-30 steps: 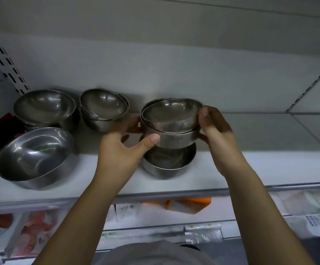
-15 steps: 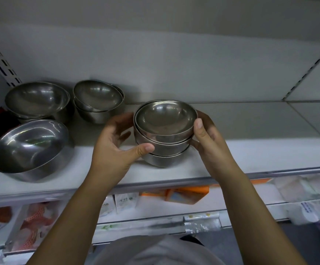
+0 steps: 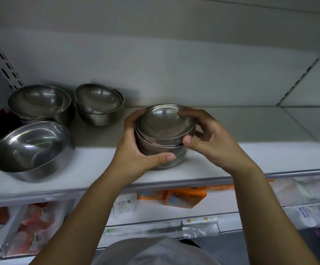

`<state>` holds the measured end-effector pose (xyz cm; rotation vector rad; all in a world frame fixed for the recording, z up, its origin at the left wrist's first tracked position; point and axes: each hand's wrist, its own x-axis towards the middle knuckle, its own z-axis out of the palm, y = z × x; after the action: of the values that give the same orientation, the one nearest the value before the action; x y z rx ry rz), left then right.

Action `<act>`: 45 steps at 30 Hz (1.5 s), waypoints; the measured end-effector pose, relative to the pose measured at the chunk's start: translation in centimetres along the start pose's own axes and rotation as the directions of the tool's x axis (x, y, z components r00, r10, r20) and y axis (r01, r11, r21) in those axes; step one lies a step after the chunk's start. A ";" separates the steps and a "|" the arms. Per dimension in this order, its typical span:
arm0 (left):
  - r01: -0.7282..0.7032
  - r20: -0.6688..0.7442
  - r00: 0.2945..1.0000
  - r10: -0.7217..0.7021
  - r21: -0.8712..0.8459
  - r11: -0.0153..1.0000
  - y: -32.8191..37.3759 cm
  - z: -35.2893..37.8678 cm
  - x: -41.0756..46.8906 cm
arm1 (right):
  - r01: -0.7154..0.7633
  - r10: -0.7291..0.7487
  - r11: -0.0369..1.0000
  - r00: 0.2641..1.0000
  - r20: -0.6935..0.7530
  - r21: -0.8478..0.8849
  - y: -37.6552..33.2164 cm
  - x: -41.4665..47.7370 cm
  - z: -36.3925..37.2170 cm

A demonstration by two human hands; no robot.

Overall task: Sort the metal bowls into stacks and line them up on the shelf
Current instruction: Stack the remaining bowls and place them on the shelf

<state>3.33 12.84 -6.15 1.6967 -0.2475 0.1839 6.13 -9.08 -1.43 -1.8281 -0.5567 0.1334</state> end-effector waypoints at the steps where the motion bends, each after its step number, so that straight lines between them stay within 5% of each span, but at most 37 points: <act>1: -0.003 -0.008 1.000 0.003 0.002 1.000 0.0 0.0 0.0 | 0.004 -0.004 1.000 1.000 -0.013 -0.008 -0.1 0.1 -0.2; 17: 0.069 -0.142 0.989 -0.052 0.122 0.990 0.5 1.4 -0.1 | 0.122 -0.101 0.959 0.990 -0.094 0.257 0.3 1.4 -0.7; 22: 0.075 -0.256 0.966 -0.042 0.119 0.990 1.3 3.4 0.0 | 0.258 -0.169 0.924 0.937 -0.307 0.281 0.7 1.8 -3.4; 28: 0.080 -0.341 0.940 -0.030 0.135 0.988 0.7 5.1 0.1 | 0.175 -0.060 0.966 0.869 -0.491 0.192 5.7 0.9 -6.9; 37: 0.127 -0.381 0.923 -0.053 0.171 0.977 0.8 5.6 -0.2 | -0.023 -0.064 0.981 0.898 -0.435 -0.192 9.2 0.2 -7.2; 45: 0.138 -0.424 0.905 -0.040 0.203 0.969 1.0 5.7 -0.4 | -0.069 -0.010 0.964 0.956 -0.292 -0.258 8.5 -0.1 -7.5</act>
<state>2.56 7.13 -6.09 1.8443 0.1801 0.5165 11.39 -17.57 -6.85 -2.0714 -0.3495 -0.1990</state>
